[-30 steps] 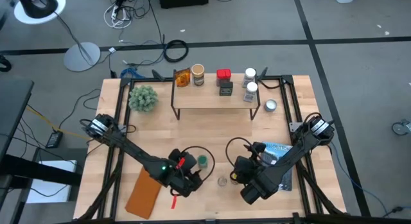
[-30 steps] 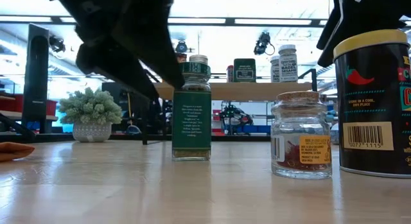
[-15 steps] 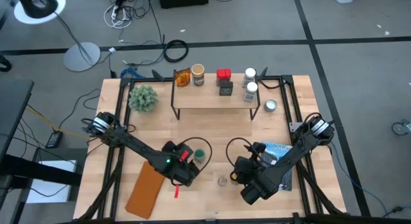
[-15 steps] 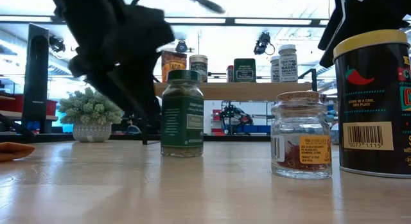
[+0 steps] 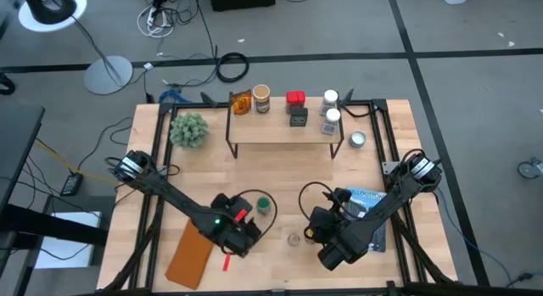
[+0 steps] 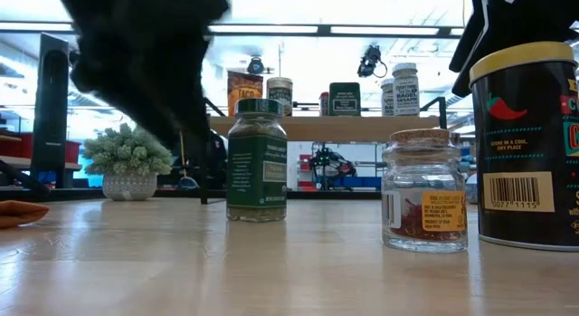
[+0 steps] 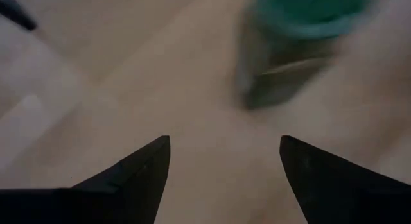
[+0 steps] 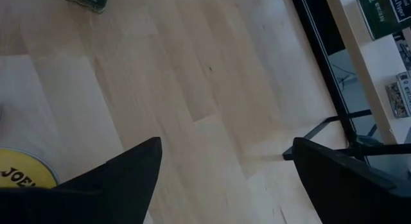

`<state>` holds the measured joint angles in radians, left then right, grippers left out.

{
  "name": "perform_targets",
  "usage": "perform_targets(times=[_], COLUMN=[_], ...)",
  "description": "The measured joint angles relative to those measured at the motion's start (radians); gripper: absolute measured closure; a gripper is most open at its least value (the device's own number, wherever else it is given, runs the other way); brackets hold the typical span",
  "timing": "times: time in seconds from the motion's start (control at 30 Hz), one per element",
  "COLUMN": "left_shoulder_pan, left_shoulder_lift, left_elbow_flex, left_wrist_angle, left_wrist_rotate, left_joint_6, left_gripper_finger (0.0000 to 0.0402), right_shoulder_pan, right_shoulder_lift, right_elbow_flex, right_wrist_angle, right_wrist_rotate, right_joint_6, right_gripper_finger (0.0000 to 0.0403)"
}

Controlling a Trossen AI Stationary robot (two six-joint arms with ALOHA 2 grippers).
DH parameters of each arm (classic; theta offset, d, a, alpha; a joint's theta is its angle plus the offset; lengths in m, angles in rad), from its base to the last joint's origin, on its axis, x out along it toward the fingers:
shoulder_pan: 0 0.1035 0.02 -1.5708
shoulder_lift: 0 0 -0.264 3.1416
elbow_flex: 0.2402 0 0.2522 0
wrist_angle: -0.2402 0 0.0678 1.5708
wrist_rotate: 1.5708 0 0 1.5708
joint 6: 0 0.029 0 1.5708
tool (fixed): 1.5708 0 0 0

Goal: Shelf spices
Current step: Put the green seasoning bottle on the shelf

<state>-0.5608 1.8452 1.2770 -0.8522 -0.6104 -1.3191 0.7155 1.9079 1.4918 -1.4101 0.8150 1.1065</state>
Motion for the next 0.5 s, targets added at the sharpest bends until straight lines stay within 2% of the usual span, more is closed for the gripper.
perform_targets(times=[0.17, 0.3, 0.5], left_shoulder_pan=[-0.026, -0.009, 0.023], left_shoulder_lift=[-0.001, 0.000, 0.028], left_elbow_flex=[0.065, 0.072, 0.071], left_wrist_angle=[0.102, 0.187, 0.217], left_wrist_rotate=[-0.038, -0.059, -0.062], left_joint_6=[0.007, 0.028, 0.009], left_gripper_finger=[0.0104, 0.0104, 0.0104], right_shoulder_pan=[0.000, 0.000, 0.003], right_shoulder_lift=[0.000, 0.000, 0.000], right_elbow_flex=[0.000, 0.000, 0.000], right_wrist_angle=[0.000, 0.000, 0.003], right_wrist_rotate=[0.000, 0.000, -0.005], right_joint_6=[-0.005, -0.005, -0.005], right_gripper_finger=[0.0057, 0.0057, 0.0057])
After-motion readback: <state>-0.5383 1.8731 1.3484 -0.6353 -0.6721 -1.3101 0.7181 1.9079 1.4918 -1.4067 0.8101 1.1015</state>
